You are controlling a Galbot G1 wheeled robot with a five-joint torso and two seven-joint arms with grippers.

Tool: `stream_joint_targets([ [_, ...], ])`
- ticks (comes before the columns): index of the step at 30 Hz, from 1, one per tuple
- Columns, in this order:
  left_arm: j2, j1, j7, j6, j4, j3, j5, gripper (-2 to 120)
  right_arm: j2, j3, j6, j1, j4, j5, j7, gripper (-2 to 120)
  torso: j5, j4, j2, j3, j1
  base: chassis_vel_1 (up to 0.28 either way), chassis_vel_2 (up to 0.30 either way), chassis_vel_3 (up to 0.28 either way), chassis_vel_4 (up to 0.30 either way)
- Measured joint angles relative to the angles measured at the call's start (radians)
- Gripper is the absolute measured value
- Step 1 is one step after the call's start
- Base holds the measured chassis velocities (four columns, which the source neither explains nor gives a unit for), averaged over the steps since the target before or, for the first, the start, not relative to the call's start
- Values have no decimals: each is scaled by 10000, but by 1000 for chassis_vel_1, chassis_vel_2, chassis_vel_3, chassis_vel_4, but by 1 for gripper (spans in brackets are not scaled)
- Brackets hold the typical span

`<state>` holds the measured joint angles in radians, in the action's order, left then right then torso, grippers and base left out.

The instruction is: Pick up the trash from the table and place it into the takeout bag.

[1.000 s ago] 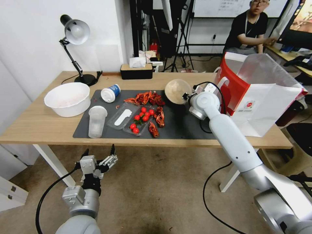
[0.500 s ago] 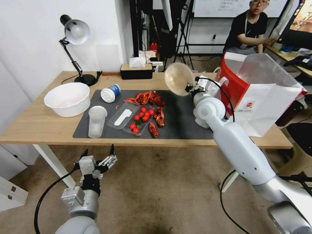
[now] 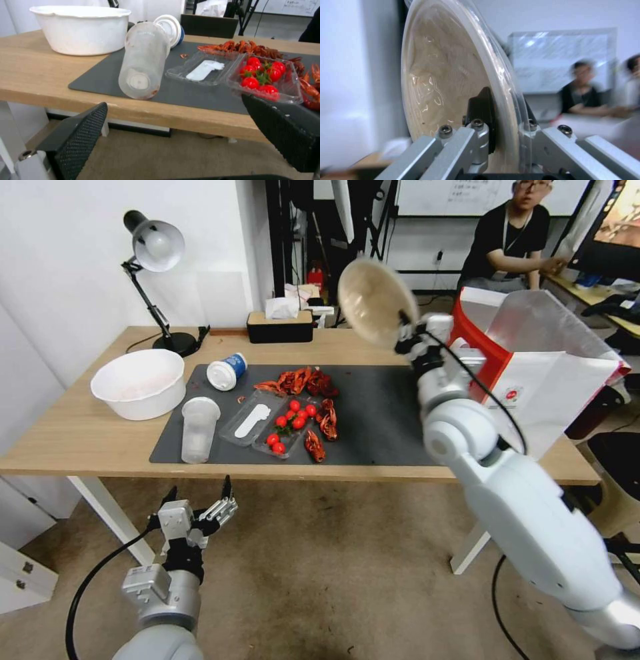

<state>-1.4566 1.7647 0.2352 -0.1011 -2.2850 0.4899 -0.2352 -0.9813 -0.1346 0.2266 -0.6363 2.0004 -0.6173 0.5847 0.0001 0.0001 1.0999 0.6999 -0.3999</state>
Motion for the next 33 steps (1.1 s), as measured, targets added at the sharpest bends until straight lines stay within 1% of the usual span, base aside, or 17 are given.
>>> stream_joint_targets([
  [4,-24,-57,0,1,29,-28,24,100,665,-703,396,-145,537,462,661,3,3,-2,0,0,0,0,0,0,0],
  [7,-23,-43,0,-4,-5,-52,54,100,1232,-1285,891,-435,972,-31,1310,3,-1,-1,0,0,0,0,0,0,0],
  [8,-23,-43,0,-4,-5,-52,54,100,1232,-1285,891,-435,972,-31,1310,3,-1,-1,0,0,0,0,0,0,0],
  [10,-8,-18,1,-10,-51,-67,58,100,1545,-1726,1068,-762,1066,-370,1532,3,3,-2,1,0,0,0,0,0,0],
  [12,-5,-19,1,-11,-51,-67,58,100,1592,-1807,1077,-823,1068,-413,1544,3,2,-3,0,0,0,0,0,0,0],
  [15,-8,-2,1,-9,-54,-97,68,100,1799,-2262,1081,-1134,1021,-723,1532,3,0,0,0,0,0,0,0,0,0],
  [18,-20,18,0,-5,-88,-106,68,100,1853,-2384,1084,-1239,981,-760,1516,3,0,0,1,0,0,0,0,0,0],
  [20,-15,55,0,9,-100,-107,70,100,1884,-2424,1129,-1322,925,-805,1501,9,1,0,0,0,0,0,0,0,0],
  [21,-15,55,0,9,-100,-107,70,100,1884,-2424,1129,-1322,925,-805,1501,9,1,0,0,0,0,0,0,0,0],
  [23,-5,98,0,32,-128,-105,72,100,1882,-2451,1161,-1395,815,-827,1472,21,-1,0,0,0,-1,0,0,0,0],
  [24,-5,111,0,37,-142,-104,73,100,1872,-2461,1164,-1411,756,-827,1467,24,-2,0,0,1,-2,0,0,0,0],
  [25,-5,111,0,37,-142,-104,73,100,1872,-2461,1164,-1411,756,-827,1467,24,-2,0,0,1,-2,0,0,0,0],
  [27,-6,142,-1,45,-167,-104,77,100,1856,-2464,1169,-1456,619,-822,1452,36,0,0,0,2,-2,0,0,0,0],
  [28,-6,152,-1,47,-177,-104,81,100,1850,-2466,1169,-1467,587,-806,1446,39,1,-1,0,2,-2,0,0,0,0],
  [29,-6,152,-1,47,-177,-104,81,100,1850,-2466,1169,-1467,587,-806,1446,39,1,-1,0,2,-2,0,0,0,0],
  [32,-4,181,-1,53,-215,-105,92,100,1845,-2483,1161,-1489,564,-756,1393,52,0,0,0,1,-2,0,0,0,0],
  [33,-4,181,-1,53,-215,-105,92,100,1845,-2483,1161,-1489,564,-756,1393,52,0,0,0,1,-2,0,0,0,0],
])
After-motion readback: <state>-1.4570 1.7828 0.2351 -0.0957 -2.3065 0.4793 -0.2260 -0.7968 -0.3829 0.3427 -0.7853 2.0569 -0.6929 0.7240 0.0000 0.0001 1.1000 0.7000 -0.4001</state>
